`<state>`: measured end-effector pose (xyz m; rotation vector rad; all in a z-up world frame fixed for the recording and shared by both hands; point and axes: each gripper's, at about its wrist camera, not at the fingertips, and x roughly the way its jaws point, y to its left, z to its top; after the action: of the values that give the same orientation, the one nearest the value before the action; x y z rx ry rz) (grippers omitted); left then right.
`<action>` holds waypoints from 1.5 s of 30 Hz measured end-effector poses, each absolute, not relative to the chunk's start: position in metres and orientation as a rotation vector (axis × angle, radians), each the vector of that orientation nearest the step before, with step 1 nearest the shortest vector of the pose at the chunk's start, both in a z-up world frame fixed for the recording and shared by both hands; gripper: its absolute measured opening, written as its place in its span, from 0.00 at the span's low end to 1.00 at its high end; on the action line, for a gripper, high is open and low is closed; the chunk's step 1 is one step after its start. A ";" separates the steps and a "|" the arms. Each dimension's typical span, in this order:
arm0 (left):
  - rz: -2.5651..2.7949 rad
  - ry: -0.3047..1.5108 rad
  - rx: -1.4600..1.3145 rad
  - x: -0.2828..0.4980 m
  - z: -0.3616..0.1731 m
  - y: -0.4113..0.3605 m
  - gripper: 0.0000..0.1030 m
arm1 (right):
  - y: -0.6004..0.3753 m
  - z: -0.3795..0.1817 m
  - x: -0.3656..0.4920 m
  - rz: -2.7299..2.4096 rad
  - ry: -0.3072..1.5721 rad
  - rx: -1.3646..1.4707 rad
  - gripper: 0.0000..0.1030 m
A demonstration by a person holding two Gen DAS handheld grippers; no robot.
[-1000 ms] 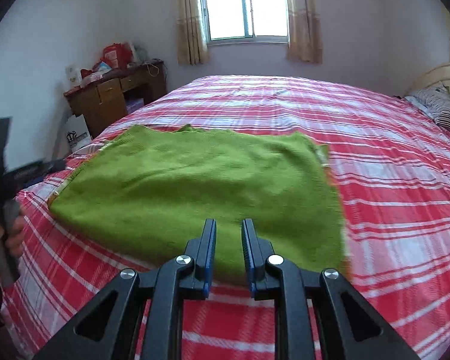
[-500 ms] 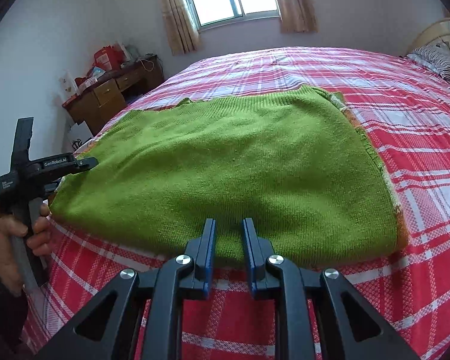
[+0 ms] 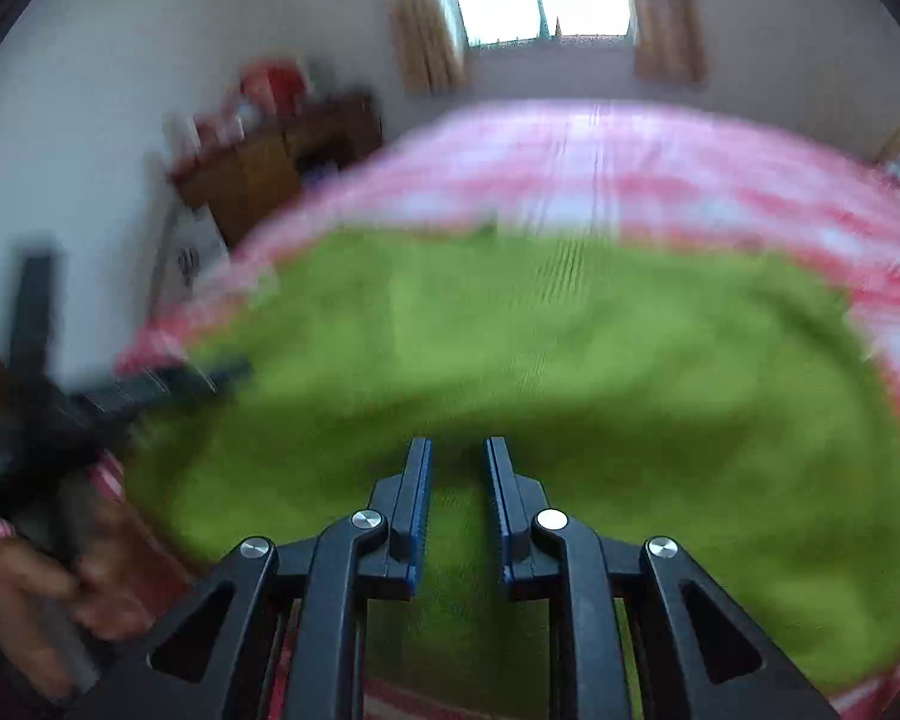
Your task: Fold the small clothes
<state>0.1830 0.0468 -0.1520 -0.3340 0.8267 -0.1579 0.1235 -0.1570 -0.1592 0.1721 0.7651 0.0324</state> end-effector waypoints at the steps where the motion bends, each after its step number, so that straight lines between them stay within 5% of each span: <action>1: -0.156 0.815 -0.313 0.181 -0.149 0.045 0.24 | -0.159 -0.158 0.123 0.038 0.765 0.185 0.18; 14: -0.326 0.596 0.005 0.147 -0.087 -0.050 0.14 | -0.205 -0.154 0.100 0.063 0.671 0.409 0.18; 30: -0.456 0.709 0.029 0.140 -0.128 -0.103 0.13 | -0.278 -0.148 0.095 0.088 0.634 0.597 0.19; 34: -0.470 0.710 0.003 0.140 -0.131 -0.099 0.14 | -0.281 -0.132 0.134 0.188 0.620 0.656 0.64; 42: -0.493 0.713 -0.040 0.141 -0.134 -0.096 0.15 | -0.247 -0.148 0.209 0.240 0.810 0.559 0.63; 45: -0.498 0.716 -0.051 0.143 -0.134 -0.093 0.17 | -0.243 -0.153 0.215 0.221 0.811 0.505 0.28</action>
<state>0.1430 -0.0928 -0.1344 -0.0512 0.7164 -0.4978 0.2149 -0.2430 -0.1530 0.5051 0.8114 0.2207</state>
